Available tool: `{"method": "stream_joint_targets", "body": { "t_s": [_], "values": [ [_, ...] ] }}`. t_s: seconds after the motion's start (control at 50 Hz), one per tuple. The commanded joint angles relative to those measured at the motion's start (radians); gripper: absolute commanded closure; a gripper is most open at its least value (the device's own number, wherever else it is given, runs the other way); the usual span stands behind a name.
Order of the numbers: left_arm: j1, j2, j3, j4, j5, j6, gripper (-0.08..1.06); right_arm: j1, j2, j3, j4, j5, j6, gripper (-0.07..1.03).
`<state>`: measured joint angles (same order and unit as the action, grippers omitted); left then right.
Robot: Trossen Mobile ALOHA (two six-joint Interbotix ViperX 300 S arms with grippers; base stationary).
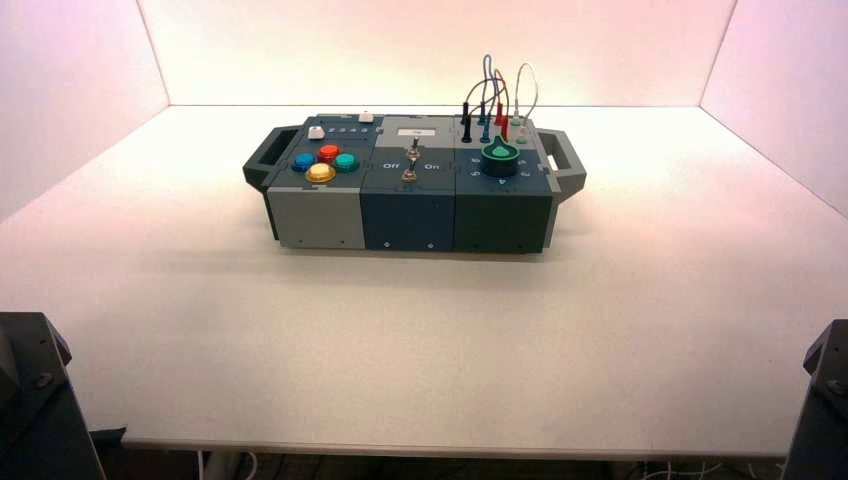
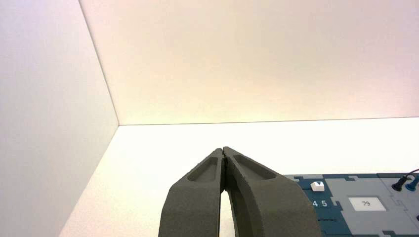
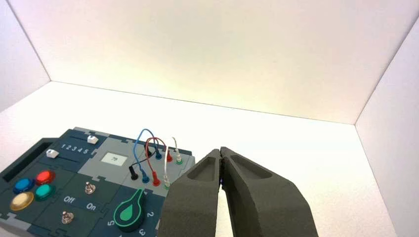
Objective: Rotate the box counterclockwise.
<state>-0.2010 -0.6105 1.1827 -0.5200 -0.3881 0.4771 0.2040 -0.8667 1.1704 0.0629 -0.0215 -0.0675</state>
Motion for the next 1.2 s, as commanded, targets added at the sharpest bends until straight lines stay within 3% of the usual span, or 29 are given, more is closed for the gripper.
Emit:
{"method": "stream_joint_targets", "body": {
  "t_s": [0.02, 0.32, 0.5, 0.62, 0.68, 0.9, 1.2],
  "values": [
    [-0.005, -0.005, -0.012, 0.005, -0.011, 0.002, 1.01, -0.002, 0.002, -0.014, 0.000, -0.006, 0.002, 0.98],
    [-0.005, -0.006, -0.011, 0.005, 0.002, 0.002, 1.01, -0.003, 0.002, -0.015, 0.003, 0.005, 0.002, 0.98],
    [-0.005, -0.012, -0.029, 0.005, 0.074, 0.018, 1.01, -0.002, 0.003, -0.031, 0.011, 0.061, 0.009, 0.98],
    [-0.006, -0.012, -0.061, 0.005, 0.178, 0.063, 1.01, 0.000, 0.002, -0.057, 0.029, 0.126, 0.012, 0.98],
    [-0.005, -0.012, -0.095, 0.005, 0.291, 0.091, 1.01, 0.003, 0.000, -0.091, 0.048, 0.204, 0.012, 0.99],
    [-0.005, 0.026, -0.215, 0.005, 0.538, 0.094, 1.01, 0.003, 0.012, -0.173, 0.086, 0.419, 0.011, 0.98],
    [-0.005, 0.160, -0.380, 0.005, 0.755, 0.103, 1.01, 0.005, 0.052, -0.219, 0.087, 0.640, 0.000, 0.98]
  ]
}}
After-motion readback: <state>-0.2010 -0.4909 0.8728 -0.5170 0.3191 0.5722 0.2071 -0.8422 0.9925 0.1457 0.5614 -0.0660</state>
